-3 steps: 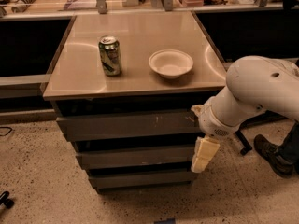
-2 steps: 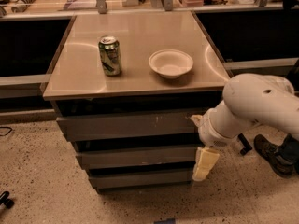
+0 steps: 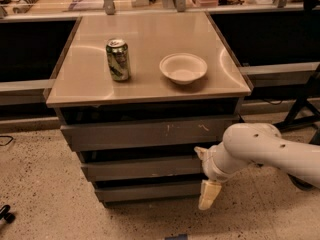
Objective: Open middle drawer
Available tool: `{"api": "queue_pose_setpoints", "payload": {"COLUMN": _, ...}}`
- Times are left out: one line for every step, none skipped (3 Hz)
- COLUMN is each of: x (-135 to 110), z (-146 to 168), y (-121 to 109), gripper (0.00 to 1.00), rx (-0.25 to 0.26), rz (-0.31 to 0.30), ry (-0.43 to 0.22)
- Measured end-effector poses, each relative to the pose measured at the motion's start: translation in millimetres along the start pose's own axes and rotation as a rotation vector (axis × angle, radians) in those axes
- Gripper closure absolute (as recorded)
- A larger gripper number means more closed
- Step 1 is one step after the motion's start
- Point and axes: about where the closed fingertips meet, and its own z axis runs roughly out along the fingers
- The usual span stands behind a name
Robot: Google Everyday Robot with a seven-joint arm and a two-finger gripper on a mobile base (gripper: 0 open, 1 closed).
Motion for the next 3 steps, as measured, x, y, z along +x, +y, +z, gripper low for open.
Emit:
{"api": "queue_pose_setpoints", "payload": {"x": 20.3, "z": 62.9, "y": -8.9, "gripper": 0.0, "rx": -0.015, "rz": 0.005, "ry": -0.01}}
{"api": "queue_pose_setpoints", "payload": {"x": 25.5, "z": 83.8, "y": -0.9, "gripper": 0.0, "rx": -0.044, "rz": 0.016, "ry": -0.019}}
{"api": "queue_pose_setpoints", "payload": {"x": 25.6, "z": 83.9, "y": -0.9, "gripper": 0.0, "rx": -0.044, "rz": 0.015, "ry": -0.019}}
